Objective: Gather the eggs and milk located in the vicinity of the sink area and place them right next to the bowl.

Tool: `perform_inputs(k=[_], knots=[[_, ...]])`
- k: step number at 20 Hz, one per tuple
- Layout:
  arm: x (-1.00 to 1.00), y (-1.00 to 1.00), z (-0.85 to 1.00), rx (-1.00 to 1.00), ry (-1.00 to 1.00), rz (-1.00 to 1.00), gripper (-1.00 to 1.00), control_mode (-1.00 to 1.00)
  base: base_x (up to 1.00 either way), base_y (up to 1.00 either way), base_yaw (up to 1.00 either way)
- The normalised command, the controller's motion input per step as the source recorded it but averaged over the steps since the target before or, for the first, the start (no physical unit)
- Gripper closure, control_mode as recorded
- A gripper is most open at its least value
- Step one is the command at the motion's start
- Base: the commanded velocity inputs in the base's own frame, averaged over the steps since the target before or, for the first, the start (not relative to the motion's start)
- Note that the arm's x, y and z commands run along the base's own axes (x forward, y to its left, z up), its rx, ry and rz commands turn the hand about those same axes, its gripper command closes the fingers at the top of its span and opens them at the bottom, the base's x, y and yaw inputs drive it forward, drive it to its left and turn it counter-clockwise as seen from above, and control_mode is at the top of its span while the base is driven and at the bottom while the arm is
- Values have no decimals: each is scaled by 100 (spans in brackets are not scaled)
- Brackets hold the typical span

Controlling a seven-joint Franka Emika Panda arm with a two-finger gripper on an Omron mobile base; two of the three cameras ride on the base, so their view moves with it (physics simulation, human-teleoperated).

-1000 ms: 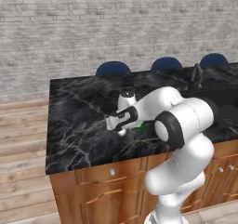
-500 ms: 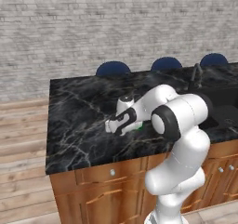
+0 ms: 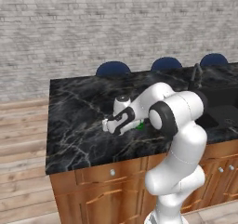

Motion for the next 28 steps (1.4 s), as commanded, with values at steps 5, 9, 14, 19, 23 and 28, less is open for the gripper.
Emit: perform_inputs(k=[5,9,14,19,23,28], knots=[[-1,0,-24,0,-1,-1,100,-100,0,0,0],[-20,0,1,0,-1,-8,100,-100,0,0,0],[-42,0,79,0,-11,-6,100,-100,0,0,0],[-68,-9,96,1,-12,-2,100,-100,0,0,0],[-63,-18,100,6,-2,0,100,-100,0,0,0],[-63,-25,97,11,0,0,100,-100,0,0,0]])
